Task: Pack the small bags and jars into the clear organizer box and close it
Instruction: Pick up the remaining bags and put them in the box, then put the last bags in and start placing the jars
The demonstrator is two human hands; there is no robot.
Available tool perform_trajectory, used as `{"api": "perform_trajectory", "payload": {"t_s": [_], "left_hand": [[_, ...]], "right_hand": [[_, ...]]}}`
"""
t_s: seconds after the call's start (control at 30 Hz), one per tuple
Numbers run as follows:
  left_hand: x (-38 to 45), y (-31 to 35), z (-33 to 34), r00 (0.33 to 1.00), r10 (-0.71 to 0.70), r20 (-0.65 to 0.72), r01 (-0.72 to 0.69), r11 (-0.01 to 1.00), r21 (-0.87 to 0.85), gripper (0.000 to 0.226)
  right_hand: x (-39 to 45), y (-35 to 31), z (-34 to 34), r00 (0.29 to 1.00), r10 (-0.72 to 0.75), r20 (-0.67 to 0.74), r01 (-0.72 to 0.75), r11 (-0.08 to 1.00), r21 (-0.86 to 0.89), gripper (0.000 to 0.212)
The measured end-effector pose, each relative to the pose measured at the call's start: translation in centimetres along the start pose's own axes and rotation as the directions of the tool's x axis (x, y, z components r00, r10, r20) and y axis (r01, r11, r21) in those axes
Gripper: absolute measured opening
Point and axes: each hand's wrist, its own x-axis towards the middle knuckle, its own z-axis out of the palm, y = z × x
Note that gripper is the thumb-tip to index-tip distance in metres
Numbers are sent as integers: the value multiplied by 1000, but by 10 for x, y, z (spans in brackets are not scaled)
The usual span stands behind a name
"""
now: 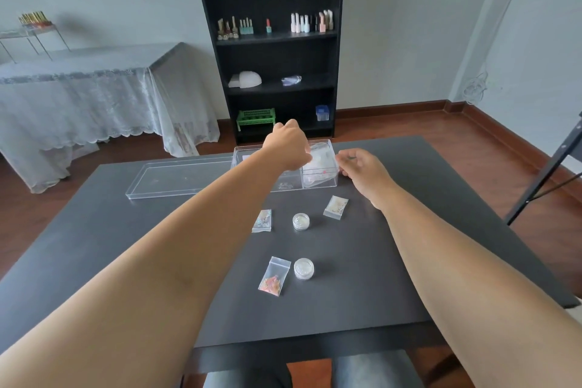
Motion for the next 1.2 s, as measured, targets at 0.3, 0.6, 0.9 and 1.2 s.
{"api": "perform_trajectory", "payload": {"t_s": [0.3,0.6,0.9,1.2], "left_hand": [[-52,-13,-25,972,77,-223,-120,975,-189,18],[-134,-57,-1,969,245,36,-233,951,-202,15],[-138,-60,-12,898,200,392,-169,979,-114,41],[-144,-63,-11,886,192,421,-140,978,-153,45]], "right_hand": [[-18,-3,-10,995,95,19,-94,995,-35,22],[-43,-5,-30,966,58,251,-16,986,-167,18],[-66,-1,-19,955,-80,285,238,781,-578,25],[-64,-27,-28,921,108,374,218,654,-725,40]]}}
